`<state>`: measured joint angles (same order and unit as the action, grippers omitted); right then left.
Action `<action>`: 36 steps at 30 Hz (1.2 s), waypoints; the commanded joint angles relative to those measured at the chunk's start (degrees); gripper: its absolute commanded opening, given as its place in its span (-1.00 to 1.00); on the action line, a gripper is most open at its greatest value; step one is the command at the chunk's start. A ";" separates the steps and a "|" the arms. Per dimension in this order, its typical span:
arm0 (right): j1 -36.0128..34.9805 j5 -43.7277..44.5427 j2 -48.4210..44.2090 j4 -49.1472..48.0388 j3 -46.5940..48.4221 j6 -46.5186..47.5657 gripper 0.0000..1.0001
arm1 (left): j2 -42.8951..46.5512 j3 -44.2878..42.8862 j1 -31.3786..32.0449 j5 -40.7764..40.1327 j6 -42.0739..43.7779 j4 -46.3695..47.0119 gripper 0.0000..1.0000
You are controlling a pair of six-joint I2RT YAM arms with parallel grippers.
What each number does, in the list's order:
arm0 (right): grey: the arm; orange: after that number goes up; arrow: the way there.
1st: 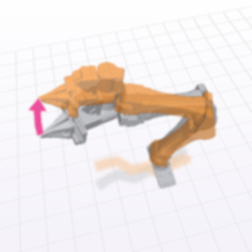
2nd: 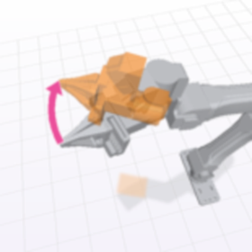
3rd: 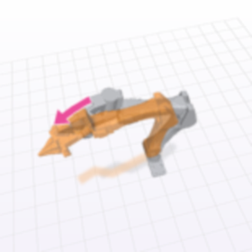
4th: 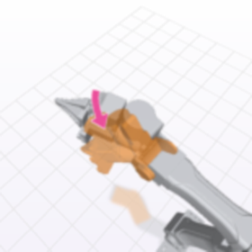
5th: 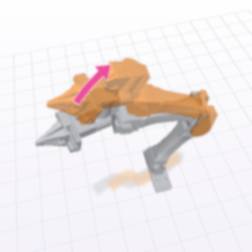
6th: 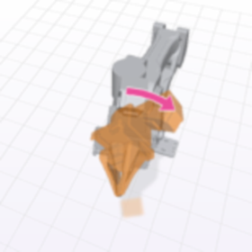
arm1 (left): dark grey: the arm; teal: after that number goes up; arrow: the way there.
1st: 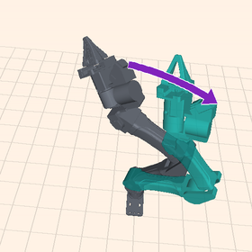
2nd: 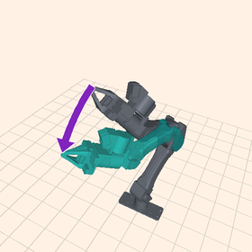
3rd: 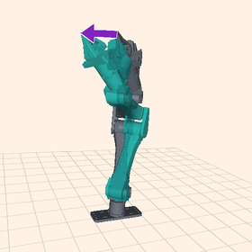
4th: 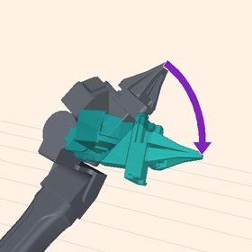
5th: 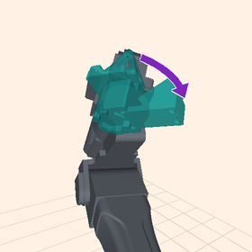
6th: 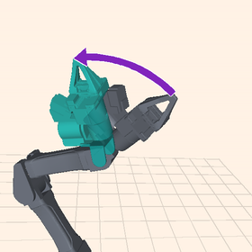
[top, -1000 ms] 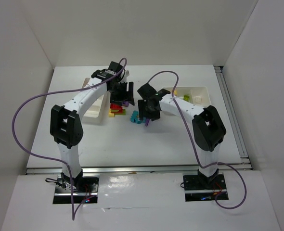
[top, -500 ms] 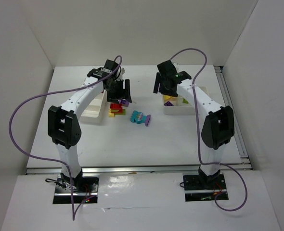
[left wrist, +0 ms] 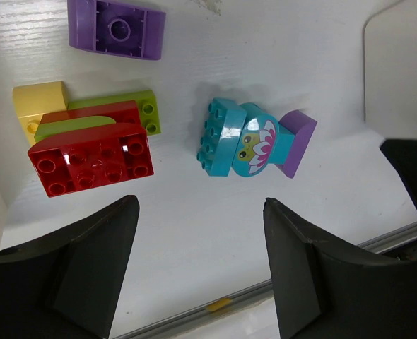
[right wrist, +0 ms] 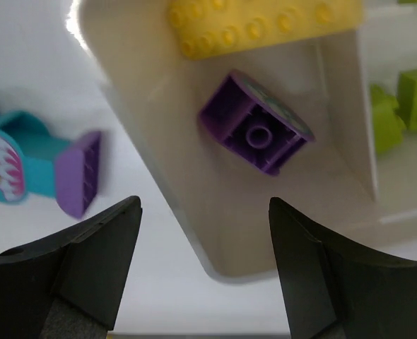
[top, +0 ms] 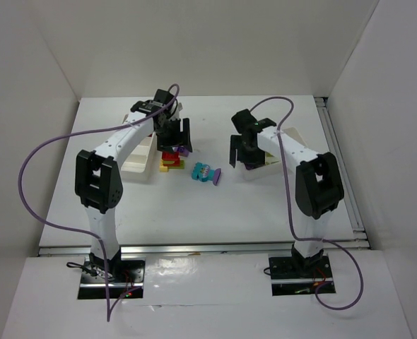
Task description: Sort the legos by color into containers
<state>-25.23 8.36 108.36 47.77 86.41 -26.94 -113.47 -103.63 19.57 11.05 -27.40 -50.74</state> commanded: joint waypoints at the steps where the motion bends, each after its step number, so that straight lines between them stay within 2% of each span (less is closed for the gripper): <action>1: 0.19 1.21 -8.33 9.25 -2.47 0.75 0.60 | -0.35 -2.63 -0.32 1.52 -0.64 0.29 0.63; 5: 1.41 1.83 -10.70 14.26 -1.95 0.75 0.60 | -0.96 -3.85 -0.32 2.05 -0.64 0.29 0.63; 9: 2.99 1.84 -11.85 11.92 -0.64 -0.91 0.58 | -1.49 -3.86 -0.32 2.57 -0.64 0.29 0.63; 11: 4.05 1.84 -10.98 10.60 1.21 -2.50 0.43 | -1.49 -3.86 -0.32 2.57 -0.64 -0.23 0.63; 13: 4.76 0.61 -9.14 9.19 2.87 -3.82 0.40 | -2.02 -3.86 -0.32 2.05 -0.64 -0.24 0.63; 16: 5.28 -0.27 -6.59 6.73 4.12 -6.88 0.25 | -2.02 -3.86 -0.32 2.05 -0.64 -0.24 0.63; 18: 5.81 -1.93 -4.65 3.57 4.99 -8.82 0.10 | -2.02 -3.86 -0.32 2.05 -0.64 -0.24 0.63; 21: 5.81 -5.02 -4.64 -3.72 2.28 -12.68 0.05 | -2.02 -3.86 -0.32 2.05 -0.64 -0.24 0.63; 24: 5.81 -5.55 -6.84 -10.75 -3.16 -14.98 0.05 | -2.02 -4.38 -0.32 2.05 -0.64 -0.24 0.63; 30: 5.81 -1.69 -9.13 -18.40 -10.29 -16.74 0.07 | -2.02 -4.38 -0.32 2.05 -0.11 -0.24 0.63; 32: 5.81 0.59 -9.65 -19.55 -11.34 -18.14 0.18 | -2.02 -4.38 -0.85 2.05 -0.11 -0.24 0.63; 36: 6.33 1.13 -11.59 -25.94 -16.69 -19.64 0.23 | -1.50 -4.38 -0.85 1.52 -0.11 -0.24 0.63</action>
<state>-19.35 7.07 101.73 30.50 72.77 -44.14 -115.00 -105.78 19.18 12.34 -27.35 -50.89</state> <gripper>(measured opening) 0.607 0.818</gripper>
